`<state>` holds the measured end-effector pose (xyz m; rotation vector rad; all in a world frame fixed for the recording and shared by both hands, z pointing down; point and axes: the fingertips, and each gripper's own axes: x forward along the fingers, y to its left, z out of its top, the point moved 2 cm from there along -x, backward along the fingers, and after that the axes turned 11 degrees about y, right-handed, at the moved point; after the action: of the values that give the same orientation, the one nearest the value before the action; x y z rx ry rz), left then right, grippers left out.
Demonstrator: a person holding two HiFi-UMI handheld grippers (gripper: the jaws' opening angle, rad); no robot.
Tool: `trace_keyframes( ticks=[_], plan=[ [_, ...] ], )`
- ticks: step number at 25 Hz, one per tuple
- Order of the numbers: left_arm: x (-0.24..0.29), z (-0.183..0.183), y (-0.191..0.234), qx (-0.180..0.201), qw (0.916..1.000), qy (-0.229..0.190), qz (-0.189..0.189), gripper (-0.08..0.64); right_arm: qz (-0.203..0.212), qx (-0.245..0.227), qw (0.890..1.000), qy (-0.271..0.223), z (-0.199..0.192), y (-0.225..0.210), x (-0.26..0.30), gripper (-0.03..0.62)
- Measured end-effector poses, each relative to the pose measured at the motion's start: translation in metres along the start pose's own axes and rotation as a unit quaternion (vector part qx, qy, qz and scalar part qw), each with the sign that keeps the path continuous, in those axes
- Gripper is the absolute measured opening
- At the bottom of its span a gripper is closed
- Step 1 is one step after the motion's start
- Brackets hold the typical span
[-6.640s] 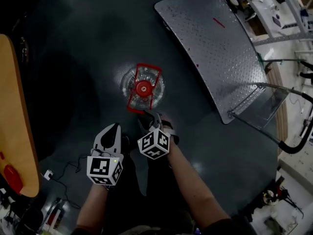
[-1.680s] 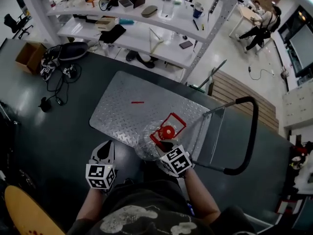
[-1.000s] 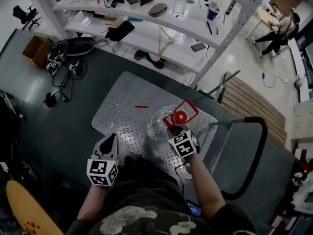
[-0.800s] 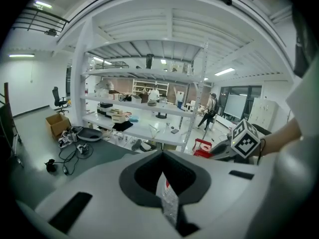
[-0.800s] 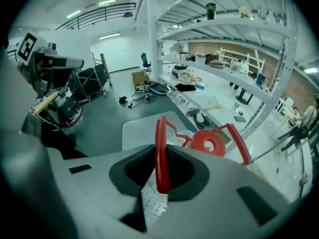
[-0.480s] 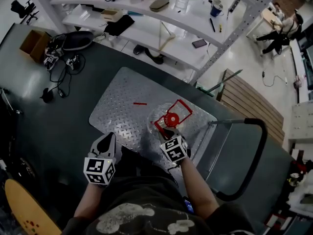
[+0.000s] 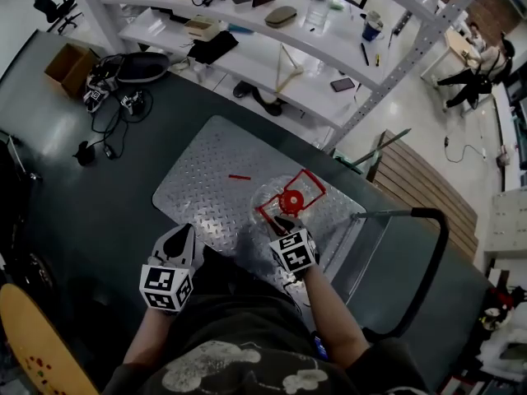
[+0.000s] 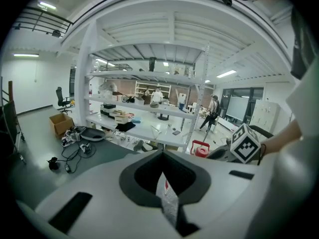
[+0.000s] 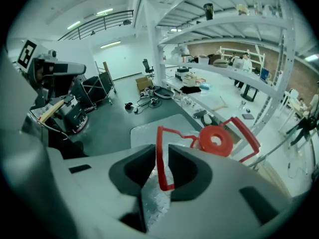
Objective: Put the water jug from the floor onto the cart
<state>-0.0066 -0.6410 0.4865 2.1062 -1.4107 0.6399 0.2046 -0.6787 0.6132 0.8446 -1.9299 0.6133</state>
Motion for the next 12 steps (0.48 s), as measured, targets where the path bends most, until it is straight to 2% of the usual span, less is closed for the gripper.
trace_keyframes(
  ticks=[4,8,12],
  plan=[
    [-0.016,-0.010,-0.005,-0.005,0.9999,-0.012,0.011,0.002,-0.004,-0.010,1.000,-0.025,0.004,0.003,-0.011,0.074],
    [-0.029,-0.020,-0.006,-0.013,0.9997,-0.016,0.013,0.002,-0.009,-0.002,0.998,-0.060,0.009,0.013,-0.040,0.083],
    [-0.037,-0.026,-0.012,0.001,0.9999,-0.015,0.008,0.002,-0.018,0.016,0.994,-0.105,0.010,0.019,-0.070,0.083]
  ],
)
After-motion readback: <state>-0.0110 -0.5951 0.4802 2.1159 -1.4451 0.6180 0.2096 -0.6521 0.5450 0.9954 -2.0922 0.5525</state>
